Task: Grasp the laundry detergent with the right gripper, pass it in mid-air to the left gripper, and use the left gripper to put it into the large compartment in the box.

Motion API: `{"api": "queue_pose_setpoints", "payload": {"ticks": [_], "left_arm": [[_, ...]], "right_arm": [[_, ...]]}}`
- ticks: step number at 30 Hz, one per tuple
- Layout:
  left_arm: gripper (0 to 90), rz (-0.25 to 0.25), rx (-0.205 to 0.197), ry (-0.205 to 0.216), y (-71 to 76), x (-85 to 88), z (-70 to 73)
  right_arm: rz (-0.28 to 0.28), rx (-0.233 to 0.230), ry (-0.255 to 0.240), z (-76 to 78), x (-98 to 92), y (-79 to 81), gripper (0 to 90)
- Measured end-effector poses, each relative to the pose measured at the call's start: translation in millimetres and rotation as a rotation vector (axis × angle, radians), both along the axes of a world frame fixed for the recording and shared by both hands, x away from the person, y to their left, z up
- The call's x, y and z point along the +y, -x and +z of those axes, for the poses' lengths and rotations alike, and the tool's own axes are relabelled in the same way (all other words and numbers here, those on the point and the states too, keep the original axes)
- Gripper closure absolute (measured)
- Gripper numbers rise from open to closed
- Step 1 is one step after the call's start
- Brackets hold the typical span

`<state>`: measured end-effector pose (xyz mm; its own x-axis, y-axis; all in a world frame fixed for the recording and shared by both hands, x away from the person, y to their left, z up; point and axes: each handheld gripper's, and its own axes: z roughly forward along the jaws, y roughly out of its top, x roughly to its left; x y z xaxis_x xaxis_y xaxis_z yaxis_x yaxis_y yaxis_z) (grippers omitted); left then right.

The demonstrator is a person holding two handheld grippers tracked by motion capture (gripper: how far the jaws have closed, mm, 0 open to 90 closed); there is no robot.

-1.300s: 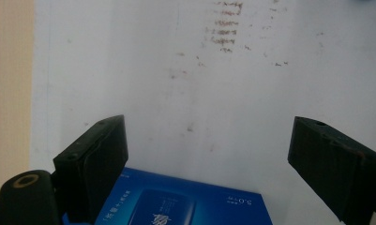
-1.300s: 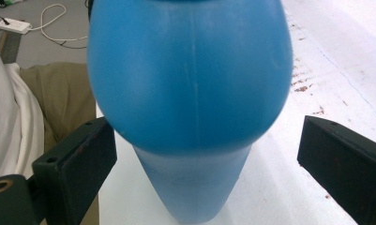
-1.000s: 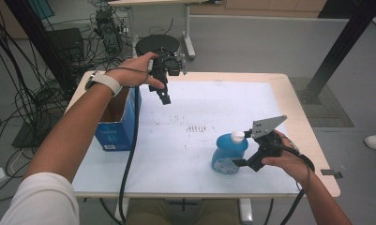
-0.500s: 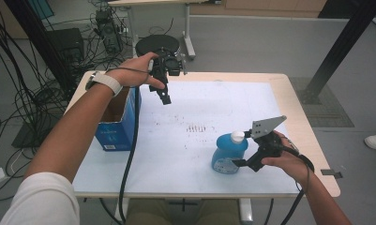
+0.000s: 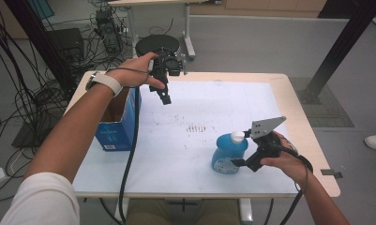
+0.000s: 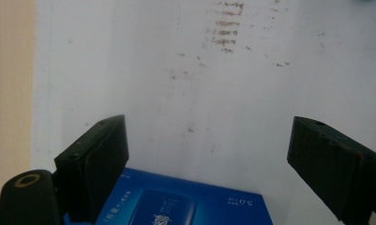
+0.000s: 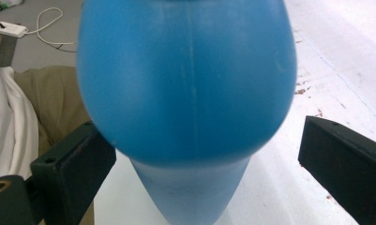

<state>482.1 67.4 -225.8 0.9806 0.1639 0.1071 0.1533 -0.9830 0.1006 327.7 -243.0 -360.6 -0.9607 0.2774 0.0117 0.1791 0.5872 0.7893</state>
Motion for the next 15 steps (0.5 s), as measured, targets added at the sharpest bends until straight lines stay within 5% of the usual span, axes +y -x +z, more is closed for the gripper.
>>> {"api": "queue_pose_setpoints", "payload": {"ticks": [15], "left_arm": [[13.3,0.001,-0.002,0.001,0.2,0.2,-0.4]], "right_arm": [[0.003,-0.011,-0.014,-6.9,3.3,-0.5,6.0]]}}
